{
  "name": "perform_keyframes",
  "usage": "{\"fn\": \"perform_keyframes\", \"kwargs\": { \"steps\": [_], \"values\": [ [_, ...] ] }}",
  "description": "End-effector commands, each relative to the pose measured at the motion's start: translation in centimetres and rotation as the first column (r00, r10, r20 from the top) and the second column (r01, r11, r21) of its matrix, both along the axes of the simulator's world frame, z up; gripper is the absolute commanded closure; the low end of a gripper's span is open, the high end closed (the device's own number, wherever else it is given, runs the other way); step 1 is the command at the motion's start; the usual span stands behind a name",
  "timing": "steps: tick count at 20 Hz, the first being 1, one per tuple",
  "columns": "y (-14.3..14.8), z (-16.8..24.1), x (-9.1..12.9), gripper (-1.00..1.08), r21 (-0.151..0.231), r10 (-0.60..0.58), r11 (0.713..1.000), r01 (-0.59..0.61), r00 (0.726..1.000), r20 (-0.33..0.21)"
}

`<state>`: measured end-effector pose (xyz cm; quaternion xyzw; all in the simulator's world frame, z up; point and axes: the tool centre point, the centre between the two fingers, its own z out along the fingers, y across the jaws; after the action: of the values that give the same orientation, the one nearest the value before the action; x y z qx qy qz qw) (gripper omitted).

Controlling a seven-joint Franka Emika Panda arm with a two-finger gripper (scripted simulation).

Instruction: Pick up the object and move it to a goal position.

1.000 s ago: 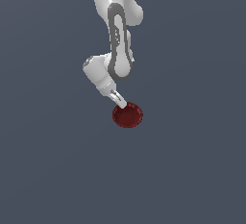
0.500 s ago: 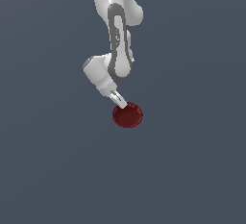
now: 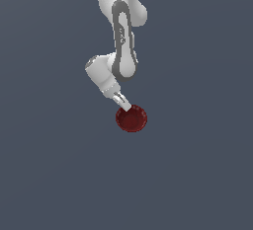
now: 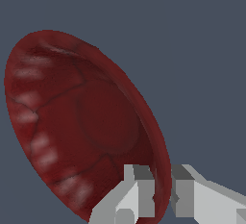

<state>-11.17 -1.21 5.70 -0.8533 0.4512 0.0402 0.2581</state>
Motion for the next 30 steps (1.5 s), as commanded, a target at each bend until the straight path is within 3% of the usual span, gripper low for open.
{"fn": "perform_keyframes", "kwargs": {
  "steps": [1,16,30],
  "values": [
    [0.4,0.8,0.3,1.08,0.0,0.002,1.0,-0.002,1.0,0.001],
    [3.4,8.4,2.9,1.08,-0.001,0.001,1.0,-0.001,1.0,0.0],
    [4.0,10.2,3.5,1.08,-0.001,0.002,1.0,-0.002,1.0,-0.002]
  ]
}}
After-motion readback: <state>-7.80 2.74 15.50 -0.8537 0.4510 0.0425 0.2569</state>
